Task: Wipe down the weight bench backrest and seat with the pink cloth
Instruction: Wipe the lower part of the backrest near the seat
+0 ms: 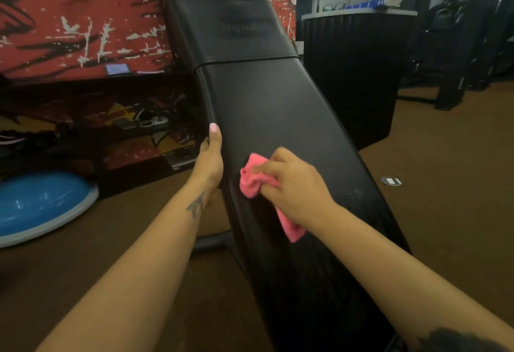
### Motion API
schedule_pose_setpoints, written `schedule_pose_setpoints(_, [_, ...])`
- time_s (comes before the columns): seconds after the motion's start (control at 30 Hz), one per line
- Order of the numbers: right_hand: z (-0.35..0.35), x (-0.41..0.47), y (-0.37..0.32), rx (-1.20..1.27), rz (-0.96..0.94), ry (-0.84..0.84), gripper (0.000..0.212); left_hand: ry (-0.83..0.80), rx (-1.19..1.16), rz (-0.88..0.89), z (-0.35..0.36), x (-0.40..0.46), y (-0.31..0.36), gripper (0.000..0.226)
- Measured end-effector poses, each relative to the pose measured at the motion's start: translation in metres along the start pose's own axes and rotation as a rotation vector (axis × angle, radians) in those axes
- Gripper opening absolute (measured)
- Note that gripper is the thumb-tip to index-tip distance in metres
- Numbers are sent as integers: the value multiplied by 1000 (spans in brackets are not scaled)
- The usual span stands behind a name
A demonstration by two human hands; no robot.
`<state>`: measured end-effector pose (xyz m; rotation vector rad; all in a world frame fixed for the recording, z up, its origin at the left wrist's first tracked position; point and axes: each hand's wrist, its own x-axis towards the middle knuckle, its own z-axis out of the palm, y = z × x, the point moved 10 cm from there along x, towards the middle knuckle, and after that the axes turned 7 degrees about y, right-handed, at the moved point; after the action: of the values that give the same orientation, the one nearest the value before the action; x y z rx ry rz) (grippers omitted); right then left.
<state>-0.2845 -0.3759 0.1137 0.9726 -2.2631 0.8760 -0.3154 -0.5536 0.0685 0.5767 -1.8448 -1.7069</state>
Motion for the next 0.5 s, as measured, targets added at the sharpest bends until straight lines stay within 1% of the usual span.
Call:
schedule_pose_setpoints(0.03, [-1,4,-2,11,11,40,24,3,2,2,0,-6,-2,115])
schedule_pose_setpoints(0.1, [1,5,-14,16,-20,69,24,9,-9,12,0,-8,-4,93])
schedule_pose_setpoints(0.17, [10,-11,-27,0,-113,-6,23,22,0,19,0,-5,-5,83])
schedule_pose_setpoints(0.23, [14,-32,-28,-36,-189,-103,23,37,-2,47,0,-3,-3,81])
schedule_pose_setpoints(0.27, [12,-36,-20,-48,-188,-126,22,45,-16,54,0,-3,-3,81])
schedule_pose_setpoints(0.33, [2,-30,-1,-64,-105,-98,22,59,-38,42,0,-3,-6,81])
schedule_pose_setpoints(0.4, [-3,-15,8,-57,-19,-27,24,73,-36,40,0,-3,-6,80])
schedule_pose_setpoints(0.43, [-3,-9,1,-48,-16,1,25,75,-25,41,0,-4,-5,80])
schedule_pose_setpoints(0.5, [4,-8,-22,-24,-78,12,27,72,0,33,-1,-5,-4,79])
